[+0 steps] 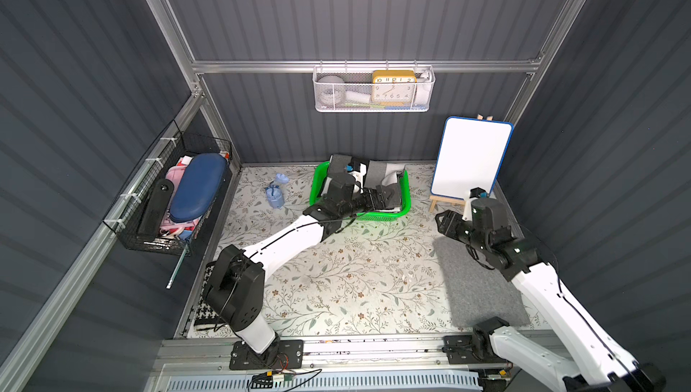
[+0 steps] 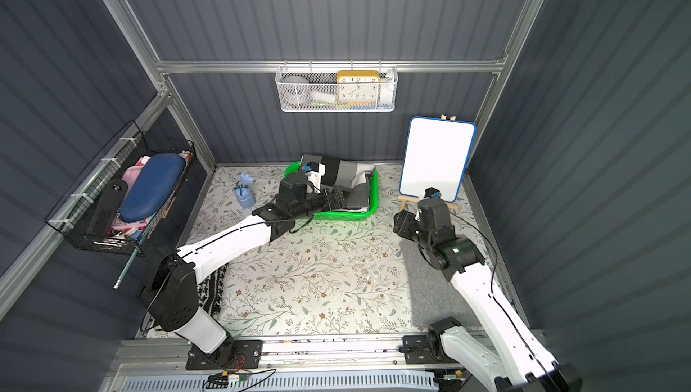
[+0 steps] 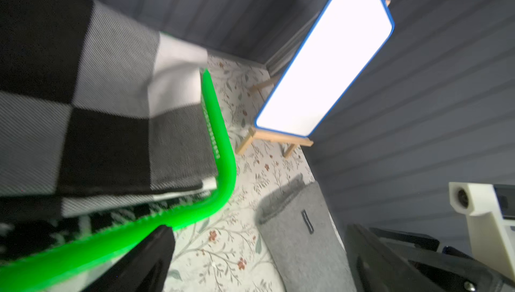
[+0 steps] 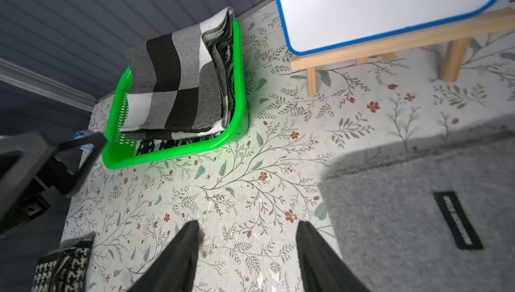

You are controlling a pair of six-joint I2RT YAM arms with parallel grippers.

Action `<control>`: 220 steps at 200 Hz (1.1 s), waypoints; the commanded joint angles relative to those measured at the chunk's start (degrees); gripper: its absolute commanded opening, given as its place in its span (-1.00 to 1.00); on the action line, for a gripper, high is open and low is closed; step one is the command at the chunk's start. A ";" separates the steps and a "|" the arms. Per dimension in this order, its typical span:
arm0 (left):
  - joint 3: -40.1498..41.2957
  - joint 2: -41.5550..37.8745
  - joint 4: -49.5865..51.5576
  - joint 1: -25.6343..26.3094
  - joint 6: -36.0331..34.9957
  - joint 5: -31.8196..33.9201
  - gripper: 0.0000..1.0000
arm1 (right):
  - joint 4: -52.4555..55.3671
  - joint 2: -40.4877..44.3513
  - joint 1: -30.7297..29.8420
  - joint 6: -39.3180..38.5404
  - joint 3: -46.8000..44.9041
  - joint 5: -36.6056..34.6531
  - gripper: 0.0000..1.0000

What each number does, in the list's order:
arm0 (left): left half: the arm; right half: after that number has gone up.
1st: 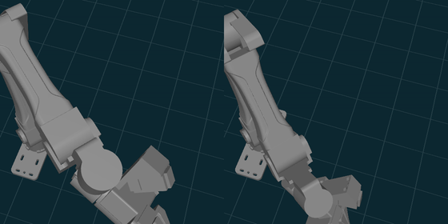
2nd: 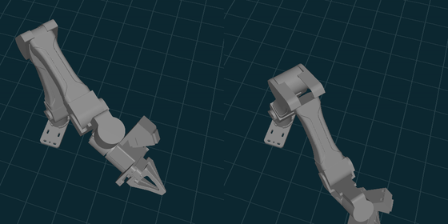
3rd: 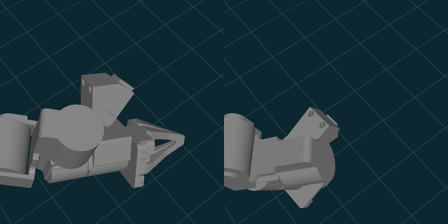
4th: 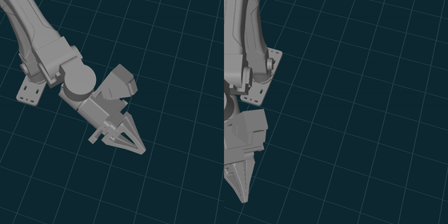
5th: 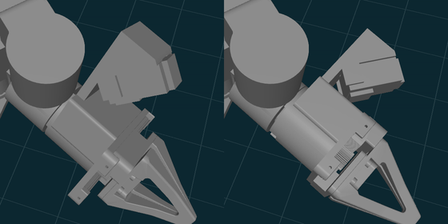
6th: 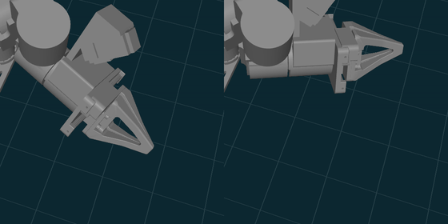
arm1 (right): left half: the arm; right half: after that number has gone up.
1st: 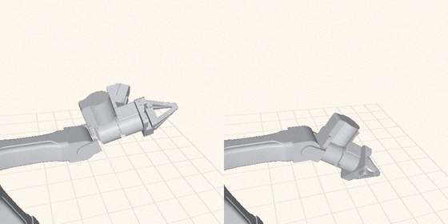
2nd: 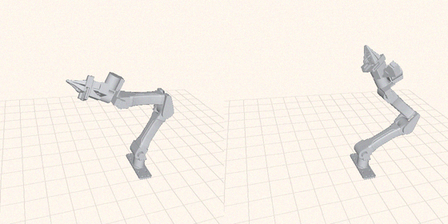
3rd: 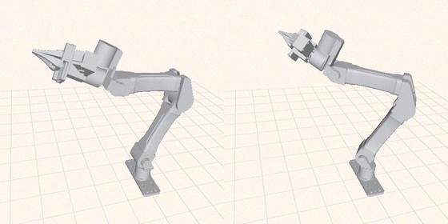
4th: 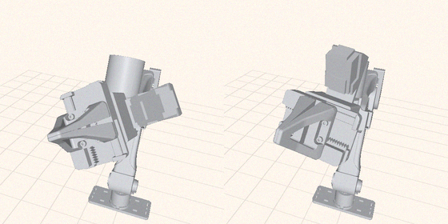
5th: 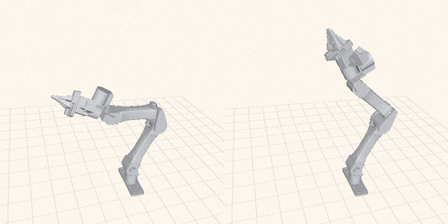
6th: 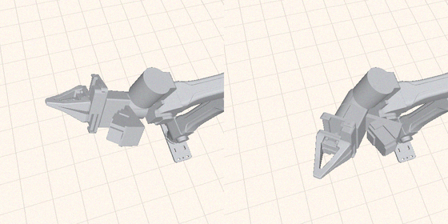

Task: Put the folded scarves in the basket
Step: Adjust the scarf at the center of the board.

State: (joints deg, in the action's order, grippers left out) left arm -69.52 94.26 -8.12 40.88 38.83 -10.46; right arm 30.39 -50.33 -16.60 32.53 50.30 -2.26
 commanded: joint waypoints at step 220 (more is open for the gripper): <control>-5.27 30.92 -16.33 39.08 28.53 3.88 0.46 | 15.25 32.04 0.20 15.49 -15.89 -12.49 0.24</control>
State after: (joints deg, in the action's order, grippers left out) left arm -71.02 122.13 -25.41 79.11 66.30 -5.48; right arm 44.51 -19.05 -16.60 47.31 35.55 -13.39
